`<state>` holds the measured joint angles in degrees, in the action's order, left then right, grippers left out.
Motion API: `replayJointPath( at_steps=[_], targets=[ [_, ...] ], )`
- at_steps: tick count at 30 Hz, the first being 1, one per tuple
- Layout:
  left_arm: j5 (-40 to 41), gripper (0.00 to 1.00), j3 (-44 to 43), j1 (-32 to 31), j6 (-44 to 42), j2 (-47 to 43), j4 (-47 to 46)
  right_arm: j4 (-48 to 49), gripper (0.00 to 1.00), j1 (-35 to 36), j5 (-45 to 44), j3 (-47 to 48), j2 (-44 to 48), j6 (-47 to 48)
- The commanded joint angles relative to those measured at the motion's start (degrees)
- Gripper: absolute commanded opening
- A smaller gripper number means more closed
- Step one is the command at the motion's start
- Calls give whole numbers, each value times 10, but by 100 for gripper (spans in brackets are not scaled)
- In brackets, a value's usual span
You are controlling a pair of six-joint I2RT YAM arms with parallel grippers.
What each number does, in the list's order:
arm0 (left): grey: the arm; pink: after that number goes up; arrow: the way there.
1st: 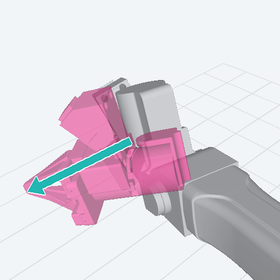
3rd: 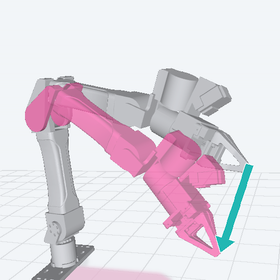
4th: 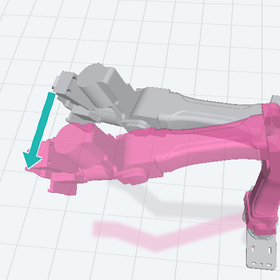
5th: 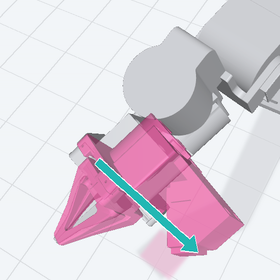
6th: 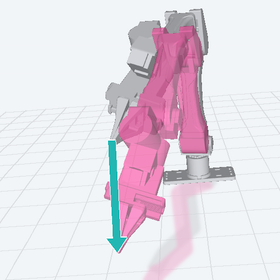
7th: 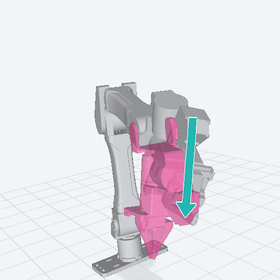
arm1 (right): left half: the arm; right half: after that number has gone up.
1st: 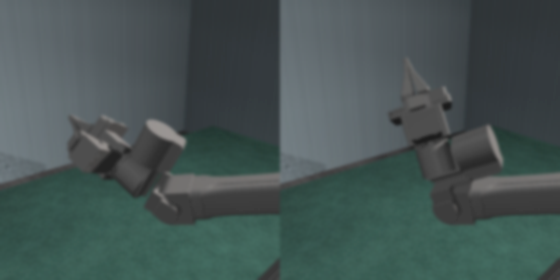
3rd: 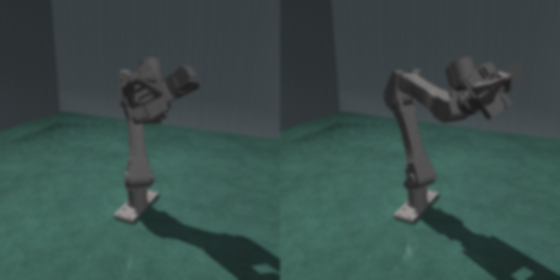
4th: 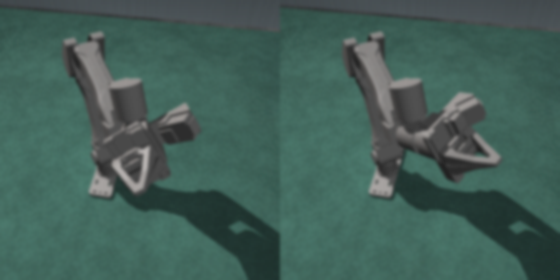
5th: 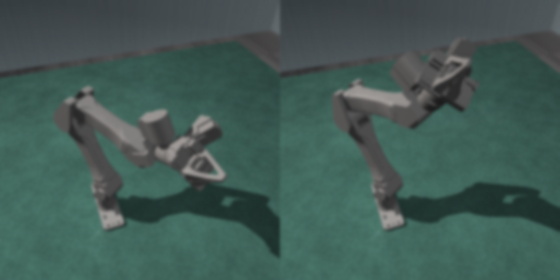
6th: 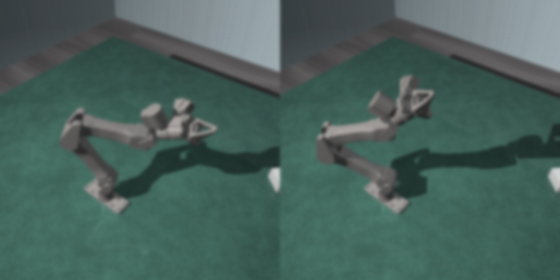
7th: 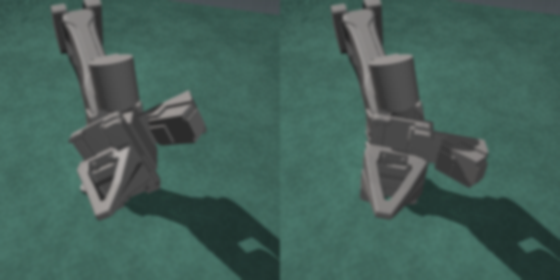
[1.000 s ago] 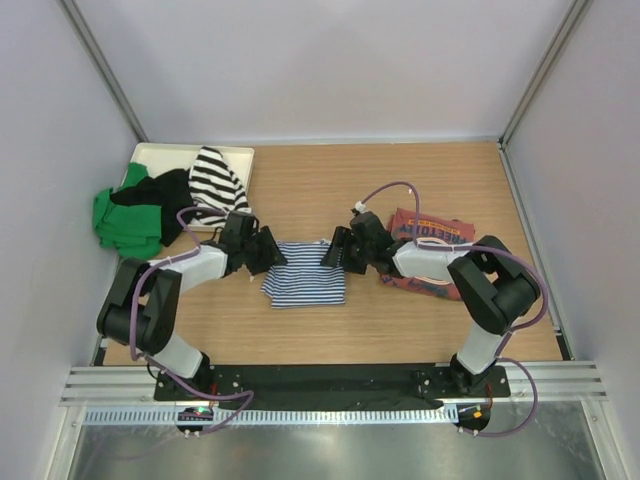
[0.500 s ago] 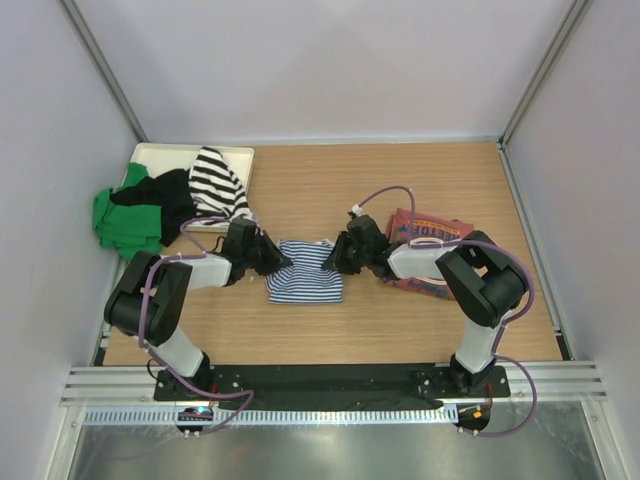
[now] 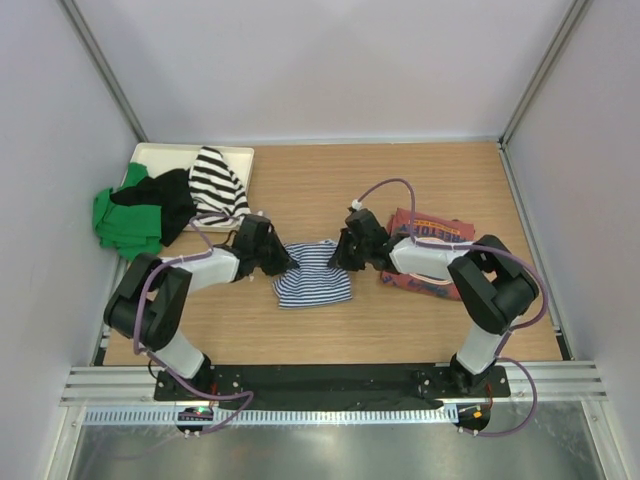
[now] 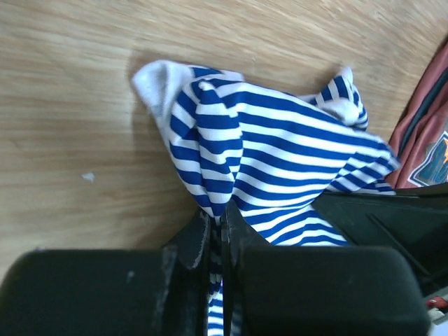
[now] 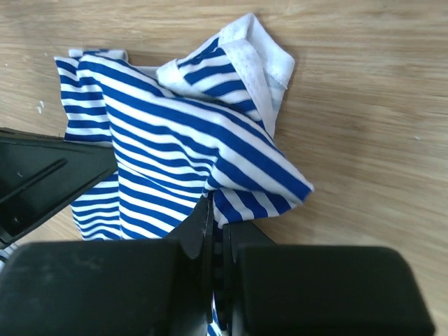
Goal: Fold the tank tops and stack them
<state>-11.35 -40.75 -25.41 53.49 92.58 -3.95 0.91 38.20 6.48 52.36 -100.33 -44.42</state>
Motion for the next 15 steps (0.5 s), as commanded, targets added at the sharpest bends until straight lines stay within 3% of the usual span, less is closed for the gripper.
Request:
replayJointPath(
  at_steps=[1, 15],
  targets=[
    [18, 0, -48, -6, -5, -47, 75, -49, 1, -1, -43, 45, 57, 25],
    [9, 0, -176, -25, -11, -42, 147, -158, 1, -40, -62, 109, 113, 54]
  ],
)
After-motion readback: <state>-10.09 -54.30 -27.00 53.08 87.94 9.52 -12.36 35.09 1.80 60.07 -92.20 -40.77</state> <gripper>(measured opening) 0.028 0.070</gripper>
